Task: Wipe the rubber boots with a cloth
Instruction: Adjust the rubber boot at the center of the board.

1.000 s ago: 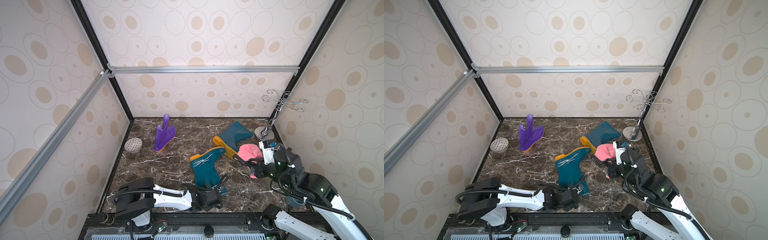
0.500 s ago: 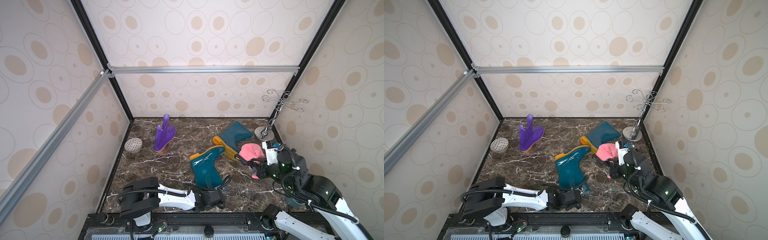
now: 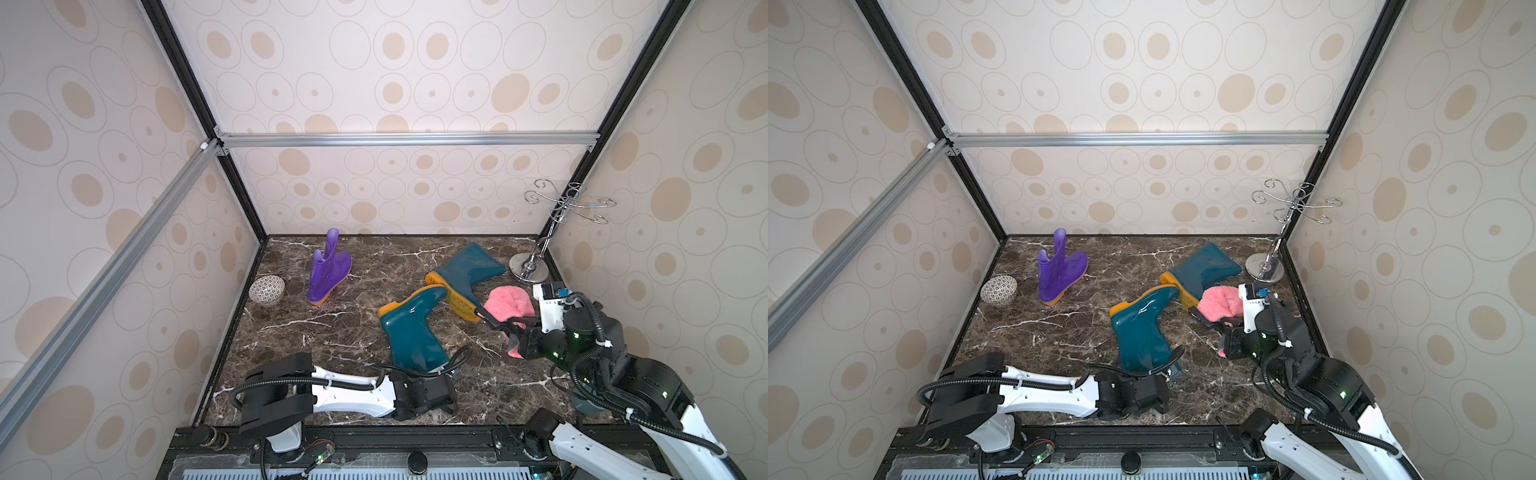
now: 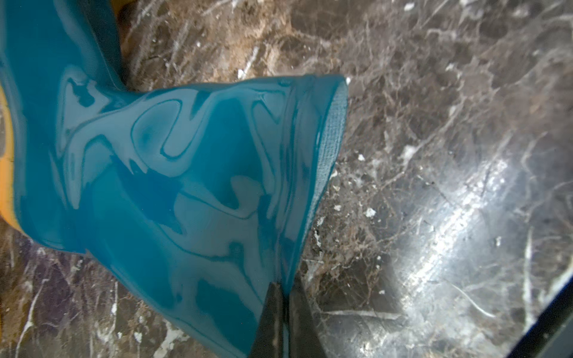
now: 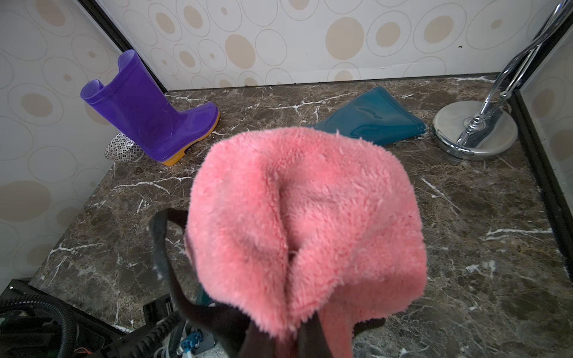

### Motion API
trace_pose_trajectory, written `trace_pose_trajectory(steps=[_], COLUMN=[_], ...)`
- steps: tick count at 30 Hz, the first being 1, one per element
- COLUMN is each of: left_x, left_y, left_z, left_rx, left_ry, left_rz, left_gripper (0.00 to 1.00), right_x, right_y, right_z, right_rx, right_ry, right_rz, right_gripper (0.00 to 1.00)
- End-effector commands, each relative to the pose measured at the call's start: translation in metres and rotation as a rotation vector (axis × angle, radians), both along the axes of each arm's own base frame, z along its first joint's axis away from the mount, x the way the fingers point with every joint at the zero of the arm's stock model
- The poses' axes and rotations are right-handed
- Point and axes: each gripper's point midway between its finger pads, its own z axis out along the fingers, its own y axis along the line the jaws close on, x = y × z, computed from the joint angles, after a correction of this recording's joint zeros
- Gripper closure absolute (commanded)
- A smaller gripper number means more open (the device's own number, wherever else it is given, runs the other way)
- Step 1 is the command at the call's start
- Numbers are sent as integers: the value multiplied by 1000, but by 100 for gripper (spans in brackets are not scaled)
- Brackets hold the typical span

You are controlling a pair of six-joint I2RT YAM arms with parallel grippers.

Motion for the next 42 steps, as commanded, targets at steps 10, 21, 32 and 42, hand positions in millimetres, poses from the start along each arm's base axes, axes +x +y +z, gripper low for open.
trace_pose_trajectory(steps=[10,21,32,42], left_x=[29,46,48,69], left_y=[-24,-37,-53,-5], left_z=[164,273,281,226], left_rx=[-230,-552,-919,-950], left_ry=[-139,-143,17,3], left_rz=[90,119,142,314], left_gripper=[100,100,100,100], right_x=[-3,-10,-14,-8], right_y=[-24,-47,-53,-32], right_z=[12,27,35,19], right_rx=[25,4,-24,-26], right_ry=[-51,-100,-121,-58], right_rz=[-114,-184,-187,-113], right_gripper=[100,100,100,100])
